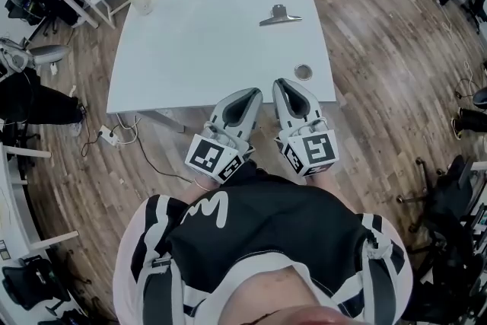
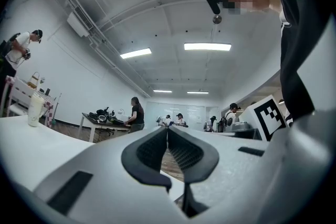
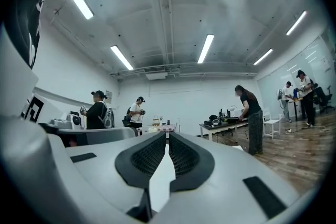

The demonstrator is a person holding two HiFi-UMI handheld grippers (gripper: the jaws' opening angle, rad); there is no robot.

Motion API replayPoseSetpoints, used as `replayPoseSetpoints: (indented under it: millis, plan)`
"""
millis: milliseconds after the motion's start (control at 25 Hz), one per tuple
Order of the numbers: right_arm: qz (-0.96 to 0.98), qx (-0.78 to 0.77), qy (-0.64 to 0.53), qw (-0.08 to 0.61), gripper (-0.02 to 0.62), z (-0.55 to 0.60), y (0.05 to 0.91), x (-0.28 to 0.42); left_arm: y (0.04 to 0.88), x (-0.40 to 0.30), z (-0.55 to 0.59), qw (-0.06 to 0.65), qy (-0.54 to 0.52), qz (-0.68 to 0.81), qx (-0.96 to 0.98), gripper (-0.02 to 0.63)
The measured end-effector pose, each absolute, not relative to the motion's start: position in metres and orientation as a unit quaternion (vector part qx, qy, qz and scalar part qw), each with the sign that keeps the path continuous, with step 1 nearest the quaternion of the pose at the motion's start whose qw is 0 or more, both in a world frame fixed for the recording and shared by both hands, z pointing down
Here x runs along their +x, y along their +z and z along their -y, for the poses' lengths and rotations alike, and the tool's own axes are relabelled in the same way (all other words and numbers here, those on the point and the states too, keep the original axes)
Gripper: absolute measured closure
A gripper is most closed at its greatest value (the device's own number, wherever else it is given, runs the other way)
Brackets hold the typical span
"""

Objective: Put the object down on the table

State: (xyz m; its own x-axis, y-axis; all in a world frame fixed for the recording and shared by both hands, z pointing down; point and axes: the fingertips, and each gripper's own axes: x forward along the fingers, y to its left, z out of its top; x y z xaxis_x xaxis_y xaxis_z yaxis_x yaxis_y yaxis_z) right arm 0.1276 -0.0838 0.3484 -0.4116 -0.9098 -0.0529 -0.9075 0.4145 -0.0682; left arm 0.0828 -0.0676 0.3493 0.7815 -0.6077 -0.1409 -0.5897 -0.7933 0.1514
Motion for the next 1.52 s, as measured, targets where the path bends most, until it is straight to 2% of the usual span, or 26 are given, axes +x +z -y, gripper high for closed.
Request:
replayPoseSetpoints:
  millis: [1000, 1520]
  plan:
    - [-0.843, -0.537, 0.009, 0.027, 0.563, 0.042, 0.351, 0.098, 0.355, 0.055, 0.027, 0.048, -0.1, 0.33, 0.937, 0.595]
    - [-0.848, -0.53, -0.007, 0.027, 0.563, -0.024, 0.352, 0.006, 0.352, -0.038, -0.041, 0.048, -0.091, 0.341, 0.935, 0.595]
